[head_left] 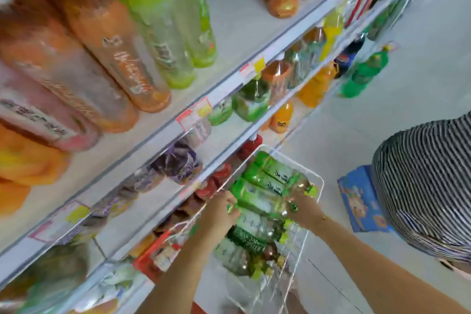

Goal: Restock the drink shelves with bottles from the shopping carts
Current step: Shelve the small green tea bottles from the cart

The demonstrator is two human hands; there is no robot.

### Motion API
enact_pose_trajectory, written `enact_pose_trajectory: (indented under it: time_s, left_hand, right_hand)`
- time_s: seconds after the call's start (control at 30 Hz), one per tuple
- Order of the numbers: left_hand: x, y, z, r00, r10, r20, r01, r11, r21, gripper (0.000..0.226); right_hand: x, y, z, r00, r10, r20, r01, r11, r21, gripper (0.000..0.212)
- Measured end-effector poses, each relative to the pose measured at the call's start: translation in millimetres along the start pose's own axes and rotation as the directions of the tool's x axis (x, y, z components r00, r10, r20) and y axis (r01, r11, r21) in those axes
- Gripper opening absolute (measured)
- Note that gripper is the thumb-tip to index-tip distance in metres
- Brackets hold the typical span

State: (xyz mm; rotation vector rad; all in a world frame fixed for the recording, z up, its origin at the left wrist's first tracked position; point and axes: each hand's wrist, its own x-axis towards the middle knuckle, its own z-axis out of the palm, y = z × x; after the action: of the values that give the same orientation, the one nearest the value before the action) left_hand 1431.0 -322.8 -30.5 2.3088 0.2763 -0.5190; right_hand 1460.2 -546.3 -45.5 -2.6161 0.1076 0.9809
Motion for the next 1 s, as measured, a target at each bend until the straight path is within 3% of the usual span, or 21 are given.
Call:
enact_pose_trajectory:
  time_s: [0.07,0.23,0.33,0.4,0.5,0.63,0.73,0.87,0.93,1.0]
  left_hand:
    - [26,-1,17,0.999,0.018,0.040,-0.023,0.994,0.106,0.031]
    - [57,-2,49,0.987,0.070,0.146,-0.113,0.944,0.309,0.066]
    - [64,-4,56,0.988,0.081,0.135,-0.125,0.923,0.363,0.070]
    - [69,-4,54,0.987,0.079,0.138,-0.125,0.922,0.366,0.071]
    - [75,-3,48,0.984,0.092,0.154,-0.131,0.955,0.268,0.076]
    - [77,13,44,0.968,0.108,0.226,-0.133,0.986,0.101,0.077]
    - [73,32,46,0.966,0.073,0.247,-0.073,0.997,-0.011,0.073]
    - [59,43,49,0.974,0.091,0.208,-0.060,0.987,-0.150,0.062]
    - [53,44,45,0.970,0.076,0.231,-0.029,0.979,-0.203,0.060]
    - [45,45,36,0.965,0.065,0.256,-0.008,0.976,-0.217,0.054]
  right_hand:
    - [15,13,13,0.997,0.006,0.079,-0.003,0.999,-0.042,0.057]
    - [41,31,33,0.987,0.002,0.158,0.014,0.995,-0.097,0.027]
    - [44,38,29,0.992,-0.059,0.114,0.062,0.998,-0.020,0.026]
    - [39,43,17,0.995,-0.097,0.011,0.095,0.991,0.096,0.027]
    - [30,41,-13,0.964,-0.224,-0.144,0.250,0.948,0.198,0.023]
    - [37,21,-56,0.848,-0.465,-0.254,0.504,0.856,0.117,0.022]
    - [43,6,-84,0.796,-0.551,-0.251,0.582,0.811,0.066,0.022]
    - [43,-2,-106,0.771,-0.572,-0.280,0.616,0.782,0.101,0.023]
    - [44,-7,-106,0.809,-0.513,-0.286,0.572,0.798,0.188,0.023]
    - [47,-12,-103,0.879,-0.391,-0.274,0.472,0.793,0.384,0.021]
